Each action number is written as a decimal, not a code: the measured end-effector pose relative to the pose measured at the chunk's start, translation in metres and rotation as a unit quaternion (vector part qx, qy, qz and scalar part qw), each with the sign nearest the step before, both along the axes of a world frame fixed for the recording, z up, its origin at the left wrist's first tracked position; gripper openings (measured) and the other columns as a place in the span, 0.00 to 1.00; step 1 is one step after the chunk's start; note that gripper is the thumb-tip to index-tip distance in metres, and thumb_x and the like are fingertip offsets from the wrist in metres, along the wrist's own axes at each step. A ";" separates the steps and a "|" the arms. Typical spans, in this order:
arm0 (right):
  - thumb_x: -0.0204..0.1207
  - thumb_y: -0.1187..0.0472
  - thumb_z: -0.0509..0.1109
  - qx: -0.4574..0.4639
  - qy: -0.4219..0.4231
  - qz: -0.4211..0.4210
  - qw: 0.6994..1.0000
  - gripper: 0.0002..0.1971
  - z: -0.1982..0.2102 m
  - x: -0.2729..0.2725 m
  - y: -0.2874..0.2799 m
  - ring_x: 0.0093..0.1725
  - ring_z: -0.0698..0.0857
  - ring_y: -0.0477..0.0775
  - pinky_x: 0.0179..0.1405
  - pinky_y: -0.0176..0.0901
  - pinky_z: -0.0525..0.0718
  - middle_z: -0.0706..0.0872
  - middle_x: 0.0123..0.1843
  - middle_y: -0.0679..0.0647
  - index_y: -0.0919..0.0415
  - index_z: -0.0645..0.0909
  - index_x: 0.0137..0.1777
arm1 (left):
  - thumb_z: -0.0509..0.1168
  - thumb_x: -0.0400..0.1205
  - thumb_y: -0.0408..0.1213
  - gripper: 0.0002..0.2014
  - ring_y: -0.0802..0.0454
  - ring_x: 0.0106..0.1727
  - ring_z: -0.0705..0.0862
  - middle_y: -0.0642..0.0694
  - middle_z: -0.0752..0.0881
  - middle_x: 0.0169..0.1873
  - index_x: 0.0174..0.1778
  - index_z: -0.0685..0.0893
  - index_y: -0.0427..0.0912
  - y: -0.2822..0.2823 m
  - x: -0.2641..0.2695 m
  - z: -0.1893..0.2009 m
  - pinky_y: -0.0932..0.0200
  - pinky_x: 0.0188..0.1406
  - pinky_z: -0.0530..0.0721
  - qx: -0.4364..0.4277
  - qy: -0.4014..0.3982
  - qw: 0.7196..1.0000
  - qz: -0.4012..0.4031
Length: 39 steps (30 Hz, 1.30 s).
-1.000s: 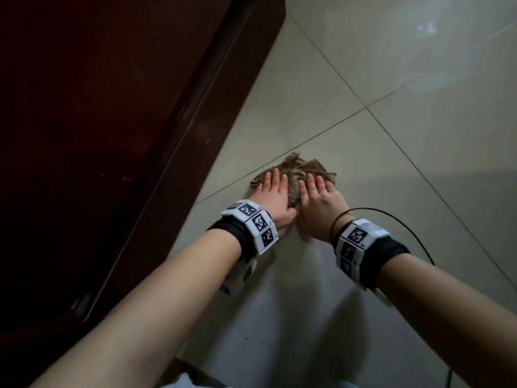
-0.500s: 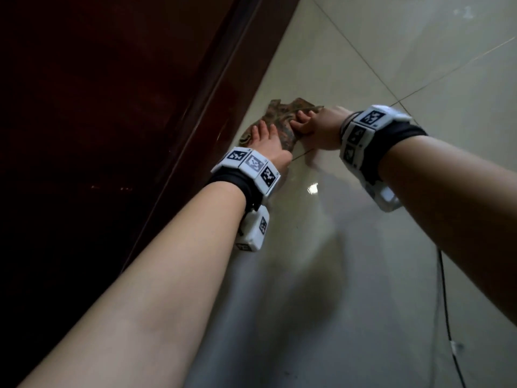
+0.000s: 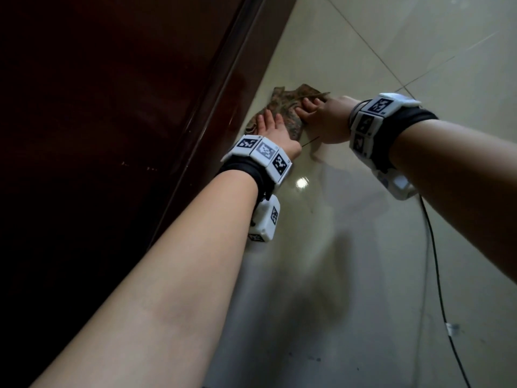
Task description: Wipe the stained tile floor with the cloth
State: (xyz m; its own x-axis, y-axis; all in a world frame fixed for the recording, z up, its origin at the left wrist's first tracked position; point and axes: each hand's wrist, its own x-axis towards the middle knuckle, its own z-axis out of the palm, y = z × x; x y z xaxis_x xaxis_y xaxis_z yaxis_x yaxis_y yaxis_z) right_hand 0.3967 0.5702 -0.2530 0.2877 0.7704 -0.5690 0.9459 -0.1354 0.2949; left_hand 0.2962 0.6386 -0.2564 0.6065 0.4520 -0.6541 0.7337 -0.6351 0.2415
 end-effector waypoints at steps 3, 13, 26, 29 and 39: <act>0.84 0.54 0.54 -0.006 0.017 -0.026 0.999 0.33 0.007 -0.009 -0.005 0.81 0.66 0.65 0.75 0.60 0.71 0.54 0.85 0.64 0.61 0.47 0.85 | 0.59 0.79 0.36 0.42 0.43 0.85 0.35 0.39 0.36 0.84 0.84 0.41 0.38 0.000 -0.012 -0.003 0.46 0.85 0.42 -0.021 -0.013 1.000 0.006; 0.83 0.63 0.52 -0.055 0.031 -0.023 0.998 0.32 0.030 -0.064 -0.031 0.83 0.61 0.65 0.78 0.55 0.67 0.49 0.86 0.64 0.60 0.44 0.85 | 0.59 0.78 0.32 0.43 0.44 0.85 0.34 0.40 0.35 0.84 0.84 0.41 0.38 -0.018 -0.063 0.001 0.46 0.85 0.42 -0.044 -0.007 0.999 -0.022; 0.78 0.67 0.59 -0.082 0.111 -0.154 0.978 0.39 0.030 -0.143 -0.116 0.86 0.53 0.59 0.82 0.46 0.56 0.44 0.87 0.61 0.59 0.42 0.85 | 0.58 0.79 0.33 0.41 0.44 0.85 0.36 0.40 0.35 0.84 0.84 0.41 0.39 -0.062 -0.123 0.005 0.48 0.85 0.43 -0.054 0.010 0.988 -0.146; 0.78 0.66 0.59 -0.071 0.112 -0.176 0.975 0.39 0.032 -0.158 -0.125 0.85 0.56 0.59 0.81 0.47 0.58 0.46 0.86 0.63 0.61 0.43 0.85 | 0.58 0.78 0.34 0.42 0.45 0.85 0.37 0.41 0.36 0.84 0.85 0.41 0.39 -0.066 -0.129 0.005 0.46 0.85 0.45 -0.049 0.016 0.982 -0.180; 0.76 0.73 0.56 -0.036 0.160 -0.255 0.953 0.37 0.081 -0.177 -0.154 0.82 0.63 0.61 0.77 0.46 0.66 0.54 0.86 0.58 0.59 0.50 0.85 | 0.59 0.80 0.34 0.40 0.43 0.86 0.39 0.39 0.38 0.84 0.84 0.42 0.38 -0.077 -0.137 0.007 0.46 0.85 0.47 -0.015 0.019 0.970 -0.242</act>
State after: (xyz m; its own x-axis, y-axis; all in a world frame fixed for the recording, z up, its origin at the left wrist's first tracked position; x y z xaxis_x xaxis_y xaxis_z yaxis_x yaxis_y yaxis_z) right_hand 0.2193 0.4163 -0.1725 0.4163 0.5336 -0.7362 0.8059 -0.5914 0.0271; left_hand 0.1592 0.5621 -0.2489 0.7181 0.1011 -0.6885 0.3599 -0.9008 0.2431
